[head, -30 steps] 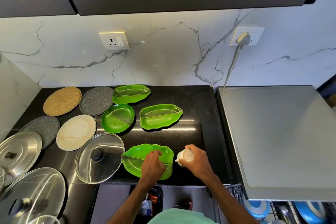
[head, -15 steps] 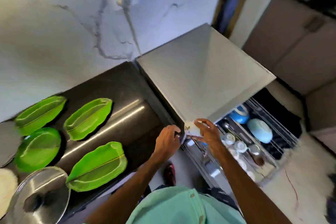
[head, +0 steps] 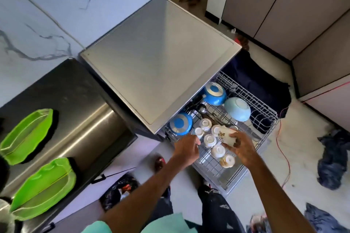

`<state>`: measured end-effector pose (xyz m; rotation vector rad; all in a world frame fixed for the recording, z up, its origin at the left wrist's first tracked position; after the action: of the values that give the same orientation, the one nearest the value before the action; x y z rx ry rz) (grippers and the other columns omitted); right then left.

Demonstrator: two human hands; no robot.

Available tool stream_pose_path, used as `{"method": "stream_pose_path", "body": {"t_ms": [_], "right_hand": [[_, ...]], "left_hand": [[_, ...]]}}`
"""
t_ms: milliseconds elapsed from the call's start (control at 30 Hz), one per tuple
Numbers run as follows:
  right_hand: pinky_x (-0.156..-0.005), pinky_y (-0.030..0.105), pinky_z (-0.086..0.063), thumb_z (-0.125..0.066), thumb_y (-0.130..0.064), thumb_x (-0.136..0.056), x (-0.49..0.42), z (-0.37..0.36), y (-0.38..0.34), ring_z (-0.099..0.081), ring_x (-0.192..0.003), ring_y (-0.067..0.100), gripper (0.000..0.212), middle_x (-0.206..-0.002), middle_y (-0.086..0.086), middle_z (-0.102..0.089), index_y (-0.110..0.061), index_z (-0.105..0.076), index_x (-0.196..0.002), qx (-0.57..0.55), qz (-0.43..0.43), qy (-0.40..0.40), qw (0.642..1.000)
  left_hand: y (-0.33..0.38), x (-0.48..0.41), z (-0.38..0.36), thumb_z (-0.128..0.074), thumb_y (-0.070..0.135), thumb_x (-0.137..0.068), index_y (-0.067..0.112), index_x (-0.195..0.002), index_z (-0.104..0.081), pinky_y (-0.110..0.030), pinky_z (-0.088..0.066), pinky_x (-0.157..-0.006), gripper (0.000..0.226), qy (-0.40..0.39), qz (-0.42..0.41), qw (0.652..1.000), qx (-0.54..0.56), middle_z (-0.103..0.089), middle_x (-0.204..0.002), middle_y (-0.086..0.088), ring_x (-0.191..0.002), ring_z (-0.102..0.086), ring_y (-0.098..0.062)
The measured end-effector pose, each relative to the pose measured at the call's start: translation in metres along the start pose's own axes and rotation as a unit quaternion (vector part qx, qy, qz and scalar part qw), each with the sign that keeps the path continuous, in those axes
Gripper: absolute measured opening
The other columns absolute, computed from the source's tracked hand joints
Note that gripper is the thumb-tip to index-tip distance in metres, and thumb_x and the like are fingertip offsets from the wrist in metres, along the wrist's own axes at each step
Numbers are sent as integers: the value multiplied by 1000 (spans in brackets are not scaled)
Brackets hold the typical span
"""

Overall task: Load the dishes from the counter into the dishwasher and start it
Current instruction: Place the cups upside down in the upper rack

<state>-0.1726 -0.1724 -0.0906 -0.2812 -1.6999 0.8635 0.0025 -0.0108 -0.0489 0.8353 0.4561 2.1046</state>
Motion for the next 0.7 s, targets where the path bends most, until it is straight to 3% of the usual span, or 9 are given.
{"method": "stream_pose_path", "body": {"t_ms": [100, 133, 233, 300, 367, 467, 600, 700], "right_hand": [[-70, 27, -62, -76, -6, -73, -50, 37, -12, -70, -96, 27, 29, -118, 34, -63, 4, -67, -99, 117, 94, 39, 988], [-64, 28, -62, -76, -1, -76, -71, 52, -4, -72, -85, 24, 27, -117, 31, -65, -2, -66, -100, 173, 97, 52, 979], [-70, 51, -63, -87, -6, -69, -115, 77, 15, -70, -94, 34, 51, -114, 16, -67, -18, -59, -111, 332, 135, 66, 931], [-78, 53, -59, -93, -10, -60, -132, 74, 23, -65, -96, 33, 66, -108, 11, -66, -13, -58, -116, 423, 180, 58, 886], [-82, 47, -57, -94, -3, -55, -138, 60, 30, -65, -93, 34, 67, -102, 13, -67, -3, -60, -113, 473, 253, 23, 843], [-83, 33, -54, -92, -8, -54, -157, 47, 55, -69, -88, 30, 61, -98, 10, -71, -6, -64, -109, 506, 294, -26, 810], [-78, 40, -60, -85, -10, -61, -166, 43, 72, -69, -86, 24, 53, -96, 4, -72, -14, -63, -109, 539, 332, -29, 774], [-77, 46, -62, -86, -7, -60, -170, 47, 84, -71, -86, 27, 52, -96, 8, -73, -10, -65, -108, 551, 359, -39, 752]], "left_hand": [[2, -21, -33, -56, 12, -84, 22, -104, -65, -39, -51, -94, 24, 11, 28, 1000, 1, -68, -107, 2, -104, -61, -16], [0, -27, -44, -56, 14, -83, 23, -105, -64, -39, -51, -94, 25, 12, 38, 999, -1, -69, -107, 3, -104, -62, -16], [-6, -37, -77, -51, 21, -83, 25, -114, -60, -39, -52, -93, 32, 23, 66, 997, 11, -68, -108, 3, -104, -63, -17], [-6, -40, -93, -51, 22, -84, 28, -115, -59, -37, -53, -92, 33, 36, 77, 996, 25, -68, -107, 5, -102, -63, -16], [-9, -44, -107, -52, 22, -84, 33, -113, -57, -34, -55, -88, 31, 47, 85, 995, 31, -68, -105, 8, -99, -64, -12], [-20, -49, -132, -51, 23, -84, 35, -124, -52, -31, -53, -90, 41, 46, 86, 995, 25, -66, -109, 9, -101, -63, -11], [-32, -50, -151, -48, 27, -88, 35, -114, -55, -32, -53, -93, 29, 59, 108, 992, 37, -68, -110, 11, -105, -63, -10], [-42, -47, -164, -51, 23, -90, 32, -112, -61, -28, -51, -95, 25, 85, 117, 988, 53, -68, -114, 11, -109, -61, -9]]}}
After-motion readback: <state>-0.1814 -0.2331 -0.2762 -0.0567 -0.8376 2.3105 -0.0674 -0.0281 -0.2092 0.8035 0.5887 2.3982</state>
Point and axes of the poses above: each hand's wrist, its own x-axis away from the middle knuckle, its own z-axis out of the back of the hand, y = z × x, the point moved 6 cm from there along -x, towards the middle knuckle
